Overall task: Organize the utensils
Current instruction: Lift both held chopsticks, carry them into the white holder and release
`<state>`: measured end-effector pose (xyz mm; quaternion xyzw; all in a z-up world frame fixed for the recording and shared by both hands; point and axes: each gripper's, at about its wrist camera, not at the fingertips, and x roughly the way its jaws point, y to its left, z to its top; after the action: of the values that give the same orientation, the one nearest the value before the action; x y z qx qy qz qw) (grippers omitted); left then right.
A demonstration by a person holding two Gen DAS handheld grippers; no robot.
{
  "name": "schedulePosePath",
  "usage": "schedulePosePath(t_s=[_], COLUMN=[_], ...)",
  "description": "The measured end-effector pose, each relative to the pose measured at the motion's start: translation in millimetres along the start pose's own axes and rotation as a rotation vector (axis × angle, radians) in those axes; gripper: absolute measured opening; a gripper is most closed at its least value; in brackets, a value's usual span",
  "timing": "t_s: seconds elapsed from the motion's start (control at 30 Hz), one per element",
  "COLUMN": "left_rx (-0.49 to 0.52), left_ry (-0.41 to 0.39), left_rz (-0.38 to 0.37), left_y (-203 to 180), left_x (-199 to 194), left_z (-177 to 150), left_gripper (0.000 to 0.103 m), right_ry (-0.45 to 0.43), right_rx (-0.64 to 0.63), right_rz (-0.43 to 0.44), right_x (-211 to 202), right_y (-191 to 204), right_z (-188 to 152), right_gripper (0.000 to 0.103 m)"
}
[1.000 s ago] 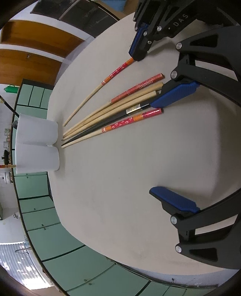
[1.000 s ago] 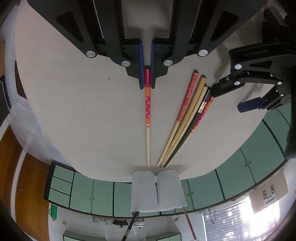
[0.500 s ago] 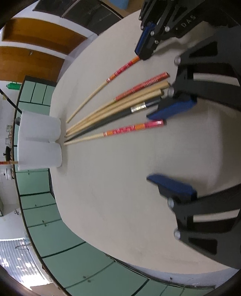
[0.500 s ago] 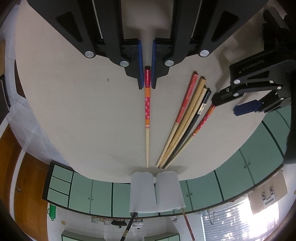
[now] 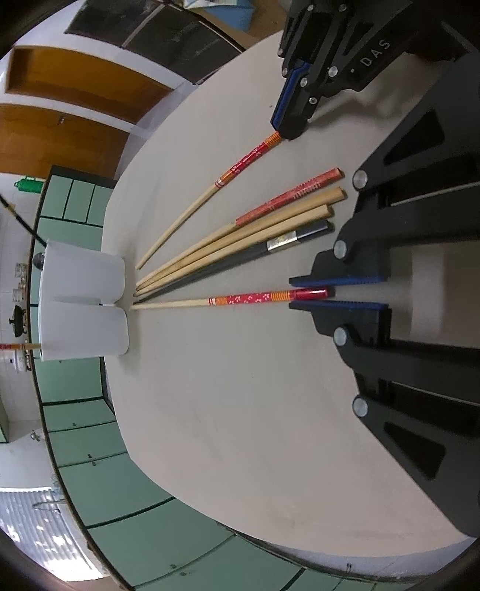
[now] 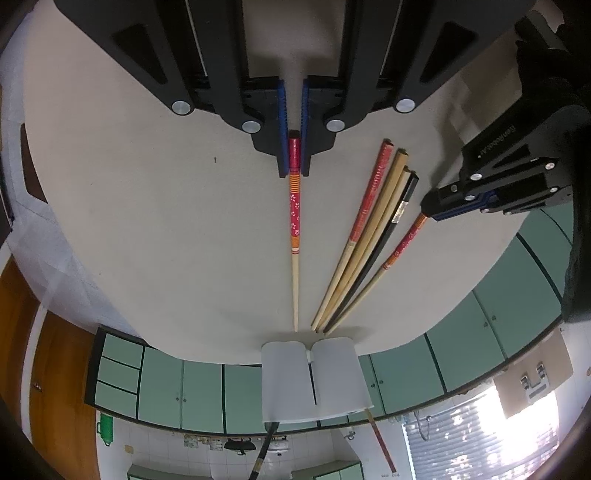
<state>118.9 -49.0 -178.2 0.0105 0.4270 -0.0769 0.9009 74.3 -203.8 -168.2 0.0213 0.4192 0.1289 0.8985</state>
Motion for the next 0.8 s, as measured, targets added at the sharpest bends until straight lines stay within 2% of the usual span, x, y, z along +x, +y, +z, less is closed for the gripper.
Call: schedulePosePath(t_s=[0.1,0.27,0.5,0.8], left_rx=[-0.005,-0.001,0.013,0.025], left_ry=[-0.007,-0.062,-0.181,-0.313], left_rz=[0.0,0.008,0.008,0.0], left_y=[4,10,14,13], left_x=[-5,-27,-70,-107], left_z=[4,17,45,78], left_gripper=[0.005,0.005,0.005,0.005], right_ry=[-0.016,-0.064,-0.137,-0.102], right_rx=[-0.005,-0.018,-0.069,-0.09], right_rz=[-0.002,-0.008,-0.023,-0.022], right_x=[-7,-24,-52,-61], right_y=[1,-1,1,0], right_z=[6,21,49,71], right_gripper=[0.006,0.006,0.006,0.006])
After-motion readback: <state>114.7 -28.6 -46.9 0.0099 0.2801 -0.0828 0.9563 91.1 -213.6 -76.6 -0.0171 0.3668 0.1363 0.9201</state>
